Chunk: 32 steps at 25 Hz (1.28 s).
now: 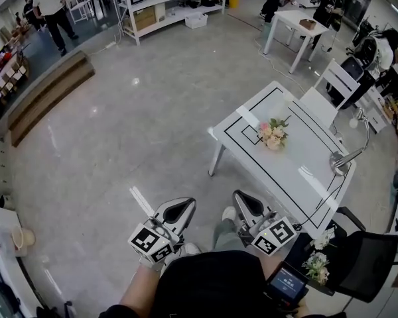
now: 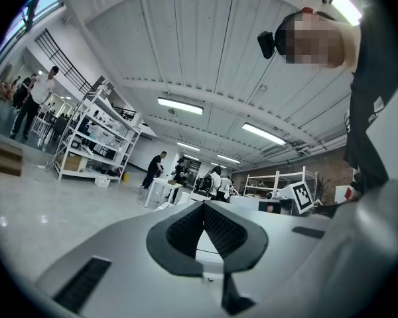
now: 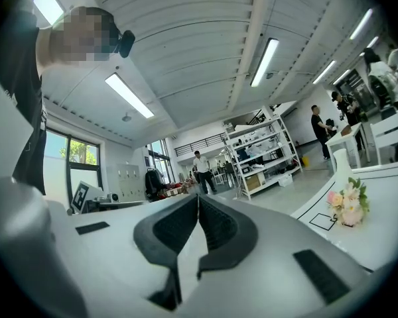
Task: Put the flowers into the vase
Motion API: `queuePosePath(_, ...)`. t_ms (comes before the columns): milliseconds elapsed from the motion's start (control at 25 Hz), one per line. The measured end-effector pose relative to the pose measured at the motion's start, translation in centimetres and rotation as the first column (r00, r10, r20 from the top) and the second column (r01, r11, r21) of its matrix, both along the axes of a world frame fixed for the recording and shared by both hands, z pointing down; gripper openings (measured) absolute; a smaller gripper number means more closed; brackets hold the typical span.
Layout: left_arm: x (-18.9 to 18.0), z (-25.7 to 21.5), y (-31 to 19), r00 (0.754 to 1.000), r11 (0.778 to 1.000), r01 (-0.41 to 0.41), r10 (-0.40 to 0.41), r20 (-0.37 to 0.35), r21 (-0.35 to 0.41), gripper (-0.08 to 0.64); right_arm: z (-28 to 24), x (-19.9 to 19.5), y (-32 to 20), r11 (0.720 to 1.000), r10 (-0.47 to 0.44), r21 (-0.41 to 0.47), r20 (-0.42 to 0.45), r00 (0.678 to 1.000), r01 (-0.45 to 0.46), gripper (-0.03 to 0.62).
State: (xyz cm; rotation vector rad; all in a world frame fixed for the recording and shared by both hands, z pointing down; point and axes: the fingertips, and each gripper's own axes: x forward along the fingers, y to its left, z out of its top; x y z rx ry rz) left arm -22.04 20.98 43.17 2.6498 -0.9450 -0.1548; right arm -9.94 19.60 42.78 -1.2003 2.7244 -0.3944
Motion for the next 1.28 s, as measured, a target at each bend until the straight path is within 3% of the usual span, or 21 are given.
queuePosePath(720,8.8,1.4,-12.8,0.999,1.0,-0.015,0.015,0.035,-0.025,0.005,2.4,7.6,-12.5,1.0,-0.009,-0.02,-0.043,0.999,0.008,0.011)
queuePosePath(1280,15.3,1.9,-20.9,0.996,0.998,0.039,-0.035,0.079,-0.055,0.005,3.9,15.7,-20.3,0.998,0.006,-0.056,-0.038,0.999,-0.008,0.012)
